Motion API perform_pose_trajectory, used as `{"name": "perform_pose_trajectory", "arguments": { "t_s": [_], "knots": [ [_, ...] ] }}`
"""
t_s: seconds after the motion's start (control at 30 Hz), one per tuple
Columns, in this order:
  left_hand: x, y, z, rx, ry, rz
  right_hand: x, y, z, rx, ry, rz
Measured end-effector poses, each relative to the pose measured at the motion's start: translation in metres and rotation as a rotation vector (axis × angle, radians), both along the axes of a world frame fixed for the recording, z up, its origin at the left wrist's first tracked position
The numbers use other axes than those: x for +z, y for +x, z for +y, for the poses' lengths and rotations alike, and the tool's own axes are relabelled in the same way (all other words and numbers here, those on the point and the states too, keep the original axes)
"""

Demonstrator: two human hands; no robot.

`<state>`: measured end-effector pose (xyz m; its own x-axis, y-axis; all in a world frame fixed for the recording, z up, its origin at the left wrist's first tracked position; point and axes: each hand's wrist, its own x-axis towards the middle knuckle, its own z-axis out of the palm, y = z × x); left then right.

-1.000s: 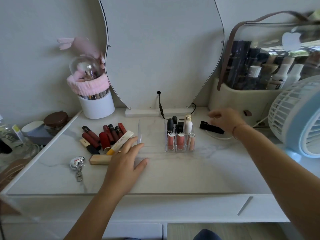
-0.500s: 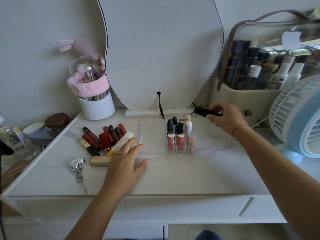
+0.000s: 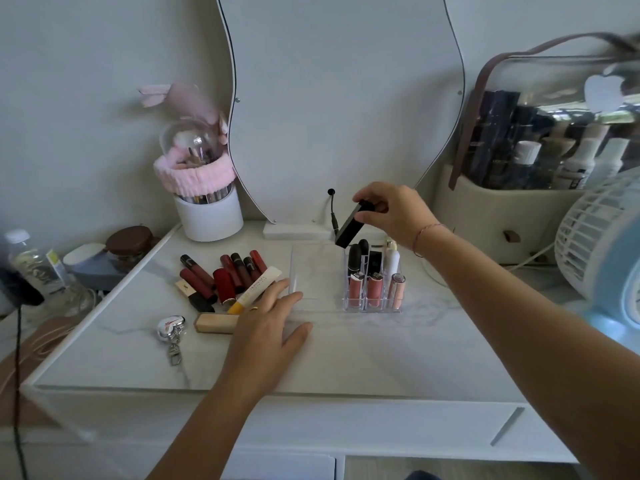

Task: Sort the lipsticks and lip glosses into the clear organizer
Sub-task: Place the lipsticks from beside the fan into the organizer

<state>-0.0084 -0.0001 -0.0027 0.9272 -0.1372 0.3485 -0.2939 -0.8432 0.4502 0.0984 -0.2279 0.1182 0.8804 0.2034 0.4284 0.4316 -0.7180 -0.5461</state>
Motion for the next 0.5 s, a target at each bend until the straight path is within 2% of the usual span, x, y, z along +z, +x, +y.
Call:
{"name": "perform_pose_trajectory", "arguments": {
  "t_s": [0.5],
  "knots": [
    [-0.0029,0.0023,0.0008,0.002,0.006,-0.009,0.0020,-0.0035,0.0039,0.060,-0.137,0.054]
  ]
}}
